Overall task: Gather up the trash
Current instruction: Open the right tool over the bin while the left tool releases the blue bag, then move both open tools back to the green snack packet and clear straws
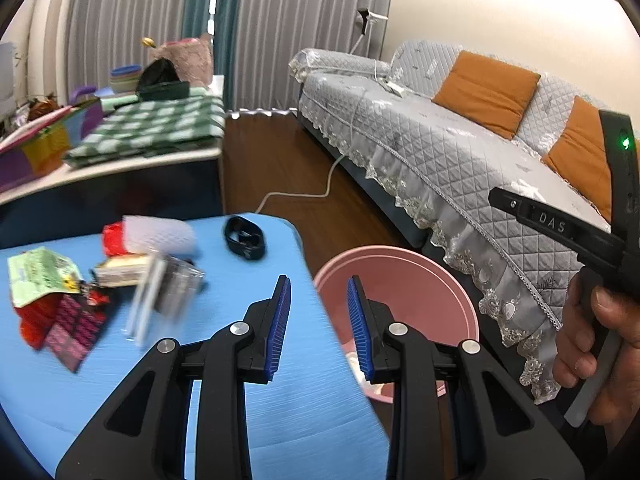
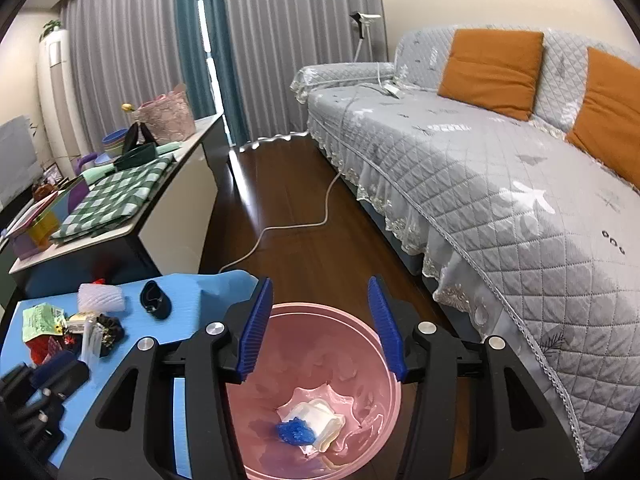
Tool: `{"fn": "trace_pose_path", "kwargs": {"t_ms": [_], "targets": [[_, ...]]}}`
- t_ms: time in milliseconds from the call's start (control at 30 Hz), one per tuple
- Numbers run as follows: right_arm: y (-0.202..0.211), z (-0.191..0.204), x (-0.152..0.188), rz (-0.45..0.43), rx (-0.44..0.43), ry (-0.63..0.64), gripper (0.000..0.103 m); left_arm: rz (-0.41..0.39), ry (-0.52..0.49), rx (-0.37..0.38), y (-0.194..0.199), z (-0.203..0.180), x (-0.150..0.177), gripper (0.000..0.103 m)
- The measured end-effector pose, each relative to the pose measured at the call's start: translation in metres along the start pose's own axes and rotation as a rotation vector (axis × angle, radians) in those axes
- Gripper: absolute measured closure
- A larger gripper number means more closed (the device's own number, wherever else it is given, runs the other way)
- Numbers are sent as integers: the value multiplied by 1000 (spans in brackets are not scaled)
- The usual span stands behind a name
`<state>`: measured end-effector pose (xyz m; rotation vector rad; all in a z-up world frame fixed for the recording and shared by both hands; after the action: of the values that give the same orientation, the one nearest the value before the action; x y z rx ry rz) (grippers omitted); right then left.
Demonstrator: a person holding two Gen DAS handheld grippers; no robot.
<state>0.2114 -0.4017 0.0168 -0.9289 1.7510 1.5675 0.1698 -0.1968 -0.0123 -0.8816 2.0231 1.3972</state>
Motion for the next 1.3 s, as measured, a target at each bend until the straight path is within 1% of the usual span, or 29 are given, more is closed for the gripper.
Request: {"fn": "trace_pose_path", "kwargs": {"t_ms": [167, 267, 367, 467, 667, 800, 900, 1000, 1100, 1300], "targets": [[10, 17, -4, -21, -7, 36, 52, -35, -17, -11, 27, 24, -11, 74], [19, 28, -7, -47, -12, 61, 52, -49, -14, -24, 41, 46, -18, 74], [24, 39, -8, -63, -12, 85, 52, -74, 15, -44, 54, 75, -25, 74], [27, 52, -8, -69, -23, 102, 52, -93, 52, -61, 59, 100, -24, 74], [24, 80, -4, -56, -55, 122, 52, -92, 139, -125, 54, 151, -8, 74], [20, 100, -6, -44, -97, 107, 52, -98, 177, -152, 58, 178, -5, 74], [16, 122, -9, -40, -132, 108, 53, -115, 178, -190, 63, 199, -6, 74], [8, 150, -10, -30, -184, 117, 55, -118, 212, -209, 66, 219, -6, 74], [-1, 184, -9, -7, -256, 122, 59, -126, 247, -234, 72, 243, -6, 74], [-15, 240, 3, 34, -342, 170, 59, -126, 319, -273, 76, 279, -4, 74]]}}
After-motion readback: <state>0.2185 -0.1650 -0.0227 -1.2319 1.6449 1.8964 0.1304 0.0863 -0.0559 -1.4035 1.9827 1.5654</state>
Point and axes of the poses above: each gripper's, at about its wrist camera, not at the fingertips, and y roughly against the way its jaws point, z to its left, x to its underside, the point moved 10 cm from there along -y, roughly the way its jaws point, and after that the axes turned 15 degrees about y, right-handed, at the moved point
